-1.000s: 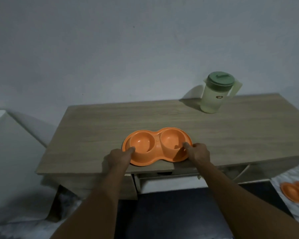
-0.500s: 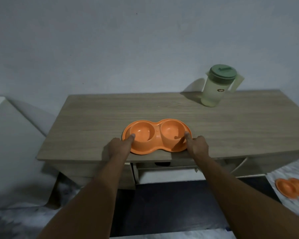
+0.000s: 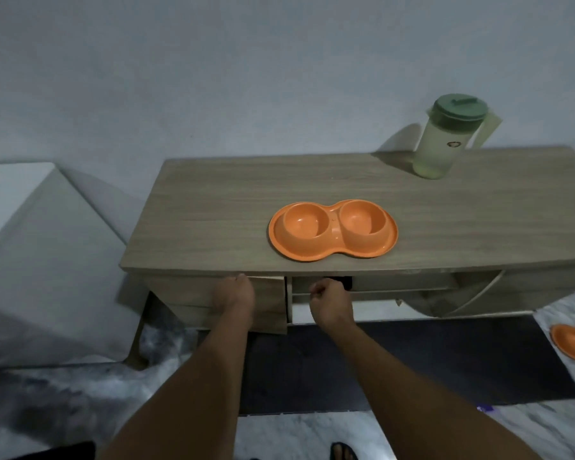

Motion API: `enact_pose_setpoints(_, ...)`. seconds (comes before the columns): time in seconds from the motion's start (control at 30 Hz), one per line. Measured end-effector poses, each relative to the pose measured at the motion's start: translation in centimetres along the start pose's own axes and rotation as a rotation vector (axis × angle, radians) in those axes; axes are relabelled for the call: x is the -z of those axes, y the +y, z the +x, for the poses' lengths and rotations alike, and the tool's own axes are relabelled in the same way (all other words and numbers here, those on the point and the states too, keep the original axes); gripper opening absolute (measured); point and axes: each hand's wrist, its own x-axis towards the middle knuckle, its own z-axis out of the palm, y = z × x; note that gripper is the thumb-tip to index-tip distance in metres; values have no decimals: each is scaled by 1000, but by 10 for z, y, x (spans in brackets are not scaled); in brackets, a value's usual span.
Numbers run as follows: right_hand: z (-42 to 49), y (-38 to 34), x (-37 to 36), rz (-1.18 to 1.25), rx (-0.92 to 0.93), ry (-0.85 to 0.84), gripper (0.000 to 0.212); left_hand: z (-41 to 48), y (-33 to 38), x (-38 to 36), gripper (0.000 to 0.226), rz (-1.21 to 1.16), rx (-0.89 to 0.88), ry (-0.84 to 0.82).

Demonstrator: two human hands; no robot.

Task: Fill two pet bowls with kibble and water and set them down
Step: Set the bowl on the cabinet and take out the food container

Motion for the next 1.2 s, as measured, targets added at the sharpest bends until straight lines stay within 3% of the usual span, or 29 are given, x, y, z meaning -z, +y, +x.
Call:
enact_pose_setpoints(0.13, 14, -6, -58, 335, -184, -33, 25, 13, -3, 28, 25, -288, 161, -107)
enact_pose_setpoints(0.2, 12, -17, -66, 470, -226, -39, 40, 12, 1, 30, 19, -428, 191, -125)
enact_pose_setpoints(0.4, 10, -34, -87, 555, -290, -6, 48, 26, 4, 33, 39, -639, 260, -236)
enact_pose_setpoints(0.67, 3, -27, -75, 156, -210, 53, 27, 6, 4, 46, 48, -537, 292, -304)
enact_pose_setpoints(0.73, -5, -22, -76, 72, -192, 24, 33, 5, -10, 50, 50, -441, 258, -212)
enact_pose_setpoints(0.83, -30, -18, -73, -26, -200, -123, 28, -3, -35, 59, 42, -248, 169, -48)
enact_pose_setpoints(0.93, -54, -19, -75, -98, -210, -323, 27, -17, -56, 75, 36, -123, 74, 9)
enact_pose_setpoints(1.07, -80, -24, -88, -389, -4, -546, 31, -34, -86, 107, 29, 106, -50, 101)
enact_pose_setpoints(1.2, -96, -41, -118, -490, 285, -512, 43, -51, -111, 141, 25, 328, -94, 188)
